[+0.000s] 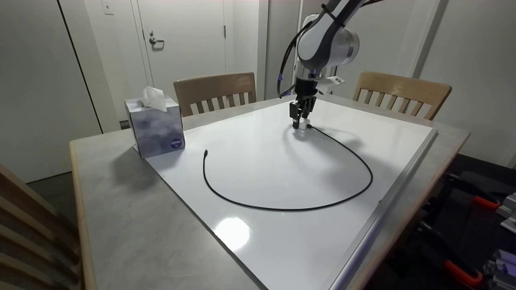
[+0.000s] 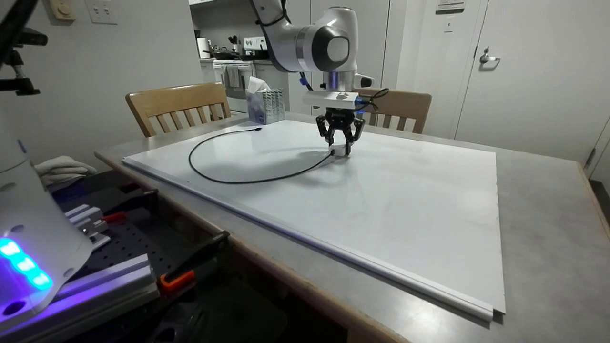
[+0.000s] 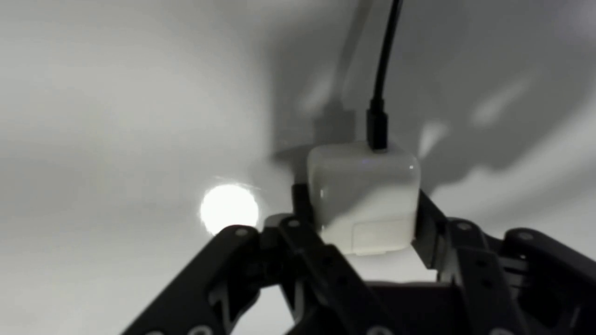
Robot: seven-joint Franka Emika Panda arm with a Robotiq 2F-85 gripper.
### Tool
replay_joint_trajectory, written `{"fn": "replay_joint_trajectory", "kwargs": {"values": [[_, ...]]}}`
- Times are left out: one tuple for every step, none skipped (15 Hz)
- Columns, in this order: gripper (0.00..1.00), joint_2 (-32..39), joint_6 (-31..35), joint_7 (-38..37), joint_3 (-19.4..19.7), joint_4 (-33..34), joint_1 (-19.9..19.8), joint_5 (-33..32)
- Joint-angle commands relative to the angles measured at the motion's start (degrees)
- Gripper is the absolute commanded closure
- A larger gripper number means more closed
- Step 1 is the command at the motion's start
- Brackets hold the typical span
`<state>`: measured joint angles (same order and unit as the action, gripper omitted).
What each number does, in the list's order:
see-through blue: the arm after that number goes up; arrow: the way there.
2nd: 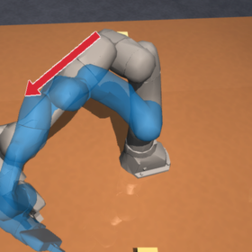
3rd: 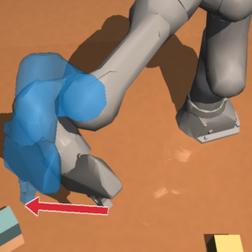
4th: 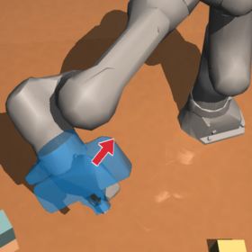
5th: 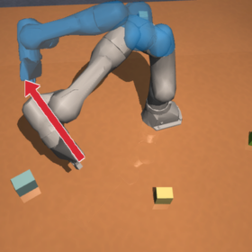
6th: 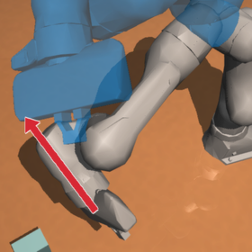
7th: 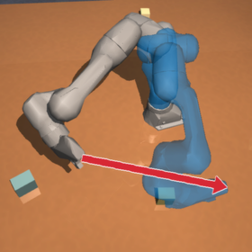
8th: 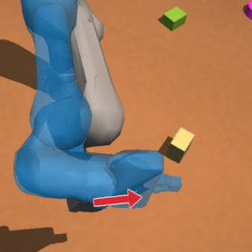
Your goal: Straighten the charger cable.
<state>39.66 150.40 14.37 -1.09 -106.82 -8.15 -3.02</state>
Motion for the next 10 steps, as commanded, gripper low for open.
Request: {"fn": "replay_joint_trajectory", "kwargs": {"values": [[0.48,0.02,-0.11,-0.25,0.21,0.11,0.04,0.04],[0.48,0.02,-0.1,-0.37,0.28,0.11,0.04,0.04],[0.73,0.02,-0.1,-0.44,0.29,0.11,0.05,0.05],[0.73,0.4,-1.03,-0.24,-0.01,0.91,-0.35,0.51],[0.73,0.6,-2.7,-1.99,0.95,1.59,-0.06,0.72],[0.73,0.88,-3.79,-4.07,1.97,2.1,0.36,0.91],[0.73,0.87,-5.61,-7.44,3.32,2.49,0.54,1.55],[0.73,0.94,-6.71,-9.49,4.19,2.71,0.57,1.7],[0.73,0.93,-7.94,-11.14,5.17,2.86,0.5,1.45],[0.73,0.99,-9.01,-12.72,6.11,3.05,0.34,1.37]]}}
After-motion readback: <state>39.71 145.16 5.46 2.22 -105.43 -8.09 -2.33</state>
